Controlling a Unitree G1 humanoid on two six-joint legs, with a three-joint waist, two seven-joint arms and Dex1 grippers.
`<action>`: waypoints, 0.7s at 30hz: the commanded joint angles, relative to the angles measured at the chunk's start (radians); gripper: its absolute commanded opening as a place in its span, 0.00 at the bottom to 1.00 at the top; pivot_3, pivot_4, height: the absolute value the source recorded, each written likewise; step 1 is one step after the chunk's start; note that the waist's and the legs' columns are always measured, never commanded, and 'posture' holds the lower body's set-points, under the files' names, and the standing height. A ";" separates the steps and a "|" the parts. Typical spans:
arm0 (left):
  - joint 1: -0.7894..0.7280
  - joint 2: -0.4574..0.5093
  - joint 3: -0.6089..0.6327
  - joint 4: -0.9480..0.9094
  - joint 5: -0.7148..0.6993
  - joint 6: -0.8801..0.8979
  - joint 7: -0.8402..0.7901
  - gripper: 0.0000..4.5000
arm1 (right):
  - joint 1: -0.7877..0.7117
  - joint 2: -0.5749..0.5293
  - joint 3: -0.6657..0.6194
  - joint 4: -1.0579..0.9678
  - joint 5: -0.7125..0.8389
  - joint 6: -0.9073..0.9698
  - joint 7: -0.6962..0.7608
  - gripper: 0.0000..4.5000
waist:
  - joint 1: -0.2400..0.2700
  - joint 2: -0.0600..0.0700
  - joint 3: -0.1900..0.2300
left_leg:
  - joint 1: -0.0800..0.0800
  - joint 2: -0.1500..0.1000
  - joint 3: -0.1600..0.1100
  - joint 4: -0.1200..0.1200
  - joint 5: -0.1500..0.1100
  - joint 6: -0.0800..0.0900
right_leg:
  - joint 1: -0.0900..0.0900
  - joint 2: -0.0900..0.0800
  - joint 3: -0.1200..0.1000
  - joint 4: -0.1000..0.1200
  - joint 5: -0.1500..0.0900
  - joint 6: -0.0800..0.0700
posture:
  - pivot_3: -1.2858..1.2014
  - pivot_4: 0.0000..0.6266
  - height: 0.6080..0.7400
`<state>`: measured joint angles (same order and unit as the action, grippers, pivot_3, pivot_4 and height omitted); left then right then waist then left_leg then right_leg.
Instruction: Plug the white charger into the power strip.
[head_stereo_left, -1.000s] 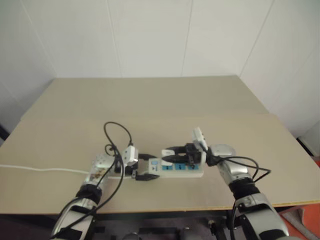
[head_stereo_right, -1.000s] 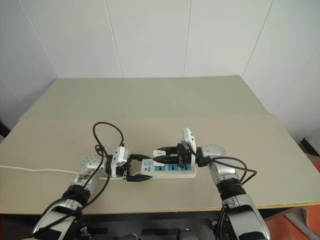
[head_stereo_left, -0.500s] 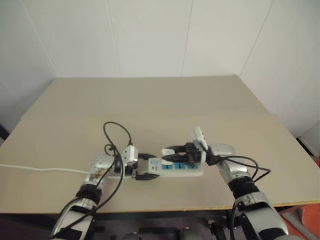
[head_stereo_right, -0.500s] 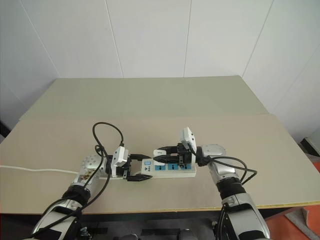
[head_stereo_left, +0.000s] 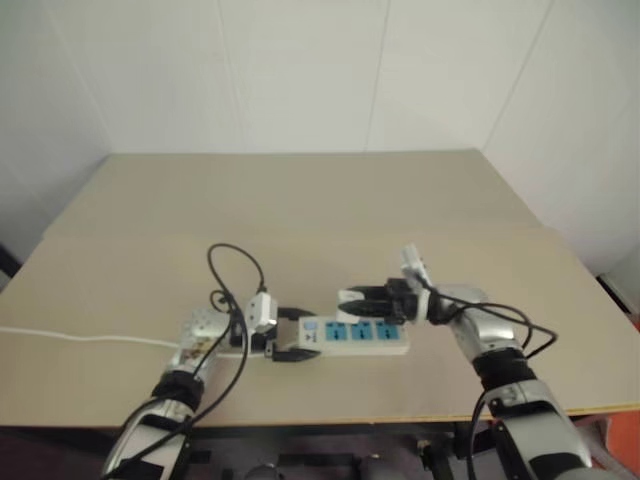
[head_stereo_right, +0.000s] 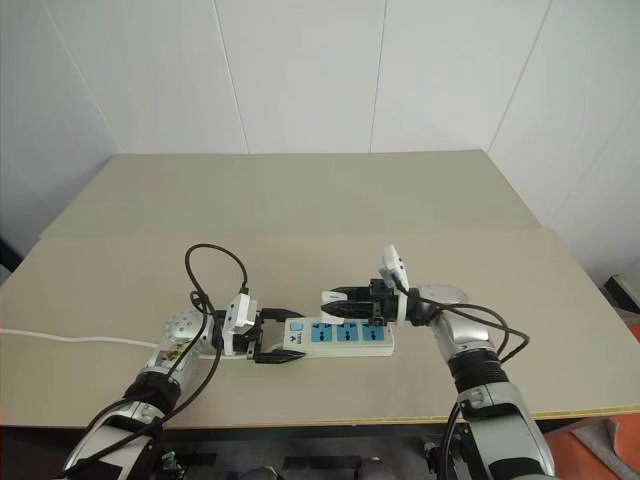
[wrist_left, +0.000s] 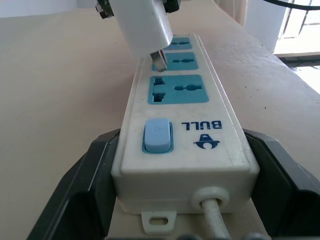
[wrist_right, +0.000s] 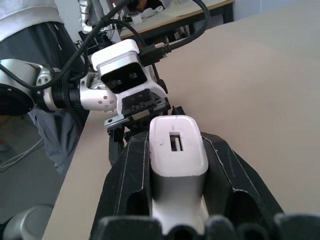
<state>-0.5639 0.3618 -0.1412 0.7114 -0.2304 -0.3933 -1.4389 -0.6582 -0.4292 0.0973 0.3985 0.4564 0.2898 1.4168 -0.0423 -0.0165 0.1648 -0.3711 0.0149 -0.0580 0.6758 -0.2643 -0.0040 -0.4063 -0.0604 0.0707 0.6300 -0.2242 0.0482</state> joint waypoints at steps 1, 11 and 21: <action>0.013 0.000 -0.021 -0.014 0.022 0.000 -0.011 0.73 | -0.013 0.012 -0.013 -0.061 0.016 -0.015 0.006 0.25 | -0.002 0.000 0.000 | 0.000 0.000 0.000 0.000 0.000 0.000 | 0.000 0.000 0.000 0.001 0.000 0.000 | 0.52 0.24 1.00; 0.017 -0.007 -0.026 -0.016 0.024 -0.003 -0.004 0.73 | -0.018 0.060 -0.010 -0.035 -0.027 -0.085 -0.032 0.25 | 0.000 0.000 0.000 | 0.000 0.000 0.000 0.000 0.000 0.000 | 0.000 0.000 0.000 0.000 0.000 0.000 | 0.52 0.24 1.00; 0.033 0.000 -0.026 -0.042 0.021 0.007 0.002 0.73 | -0.006 0.088 0.018 0.045 -0.095 -0.198 -0.015 0.25 | 0.000 0.000 0.000 | 0.000 0.000 0.000 0.000 0.000 0.000 | 0.000 0.000 0.000 0.000 0.000 0.000 | 0.52 0.24 1.00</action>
<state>-0.5472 0.3568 -0.1473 0.6860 -0.2317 -0.3912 -1.4281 -0.6579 -0.3411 0.1157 0.4468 0.3676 0.1224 1.3940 -0.0425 -0.0165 0.1650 -0.3710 0.0147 -0.0578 0.6758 -0.2643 -0.0041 -0.4063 -0.0606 0.0707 0.6304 -0.2242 0.0483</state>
